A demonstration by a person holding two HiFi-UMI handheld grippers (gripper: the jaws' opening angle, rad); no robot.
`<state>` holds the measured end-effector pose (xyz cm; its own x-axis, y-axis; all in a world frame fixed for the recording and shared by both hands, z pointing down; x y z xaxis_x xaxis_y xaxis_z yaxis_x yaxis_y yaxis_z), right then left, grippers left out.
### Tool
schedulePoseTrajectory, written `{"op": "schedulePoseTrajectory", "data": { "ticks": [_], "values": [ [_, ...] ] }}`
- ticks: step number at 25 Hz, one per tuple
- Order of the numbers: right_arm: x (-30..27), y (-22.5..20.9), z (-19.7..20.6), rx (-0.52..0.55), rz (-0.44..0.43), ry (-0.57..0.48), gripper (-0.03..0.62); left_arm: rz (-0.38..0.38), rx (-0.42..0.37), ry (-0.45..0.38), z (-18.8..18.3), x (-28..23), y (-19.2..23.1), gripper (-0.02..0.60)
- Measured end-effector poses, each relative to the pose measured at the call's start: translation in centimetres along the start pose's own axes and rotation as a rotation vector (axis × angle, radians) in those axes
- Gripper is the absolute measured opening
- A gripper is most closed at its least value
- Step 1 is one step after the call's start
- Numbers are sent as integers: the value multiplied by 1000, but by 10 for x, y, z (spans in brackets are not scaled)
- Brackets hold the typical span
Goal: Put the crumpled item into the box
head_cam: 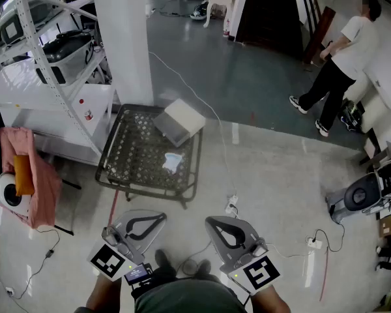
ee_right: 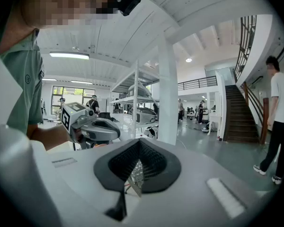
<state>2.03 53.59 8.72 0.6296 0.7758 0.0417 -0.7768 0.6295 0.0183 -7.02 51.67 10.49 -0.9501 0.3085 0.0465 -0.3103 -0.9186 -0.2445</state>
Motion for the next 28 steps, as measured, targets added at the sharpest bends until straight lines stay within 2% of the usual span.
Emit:
{"op": "schedulePoseTrajectory", "data": {
  "ticks": [7, 13, 19, 24, 28],
  "values": [
    [-24, 6, 22, -56, -31, 45, 5, 0, 41, 1, 22, 7, 15, 3],
    [-37, 9, 31, -111, -47, 57, 5, 22, 147, 6, 37, 1, 12, 3],
    [-47, -2, 38, -152, -43, 51, 6, 93, 137, -11, 43, -16, 10, 4],
    [-55, -10, 45, -189, -26, 58, 6, 99, 192, 3, 53, -21, 15, 4],
    [-60, -8, 46, -186, -26, 63, 6, 136, 164, 2, 50, -20, 16, 5]
  ]
}}
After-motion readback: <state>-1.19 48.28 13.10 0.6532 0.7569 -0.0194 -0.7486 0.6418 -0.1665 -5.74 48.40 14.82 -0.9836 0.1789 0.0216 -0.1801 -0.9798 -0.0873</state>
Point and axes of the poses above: the fingertips, and each gripper's own axes: x backward along the fingers, y to its left, z out of its underside, the point moved 1 cm from there along x, backward along the fingers, and after that the axes turned 12 degrees about -y, right-handed, at the moved point
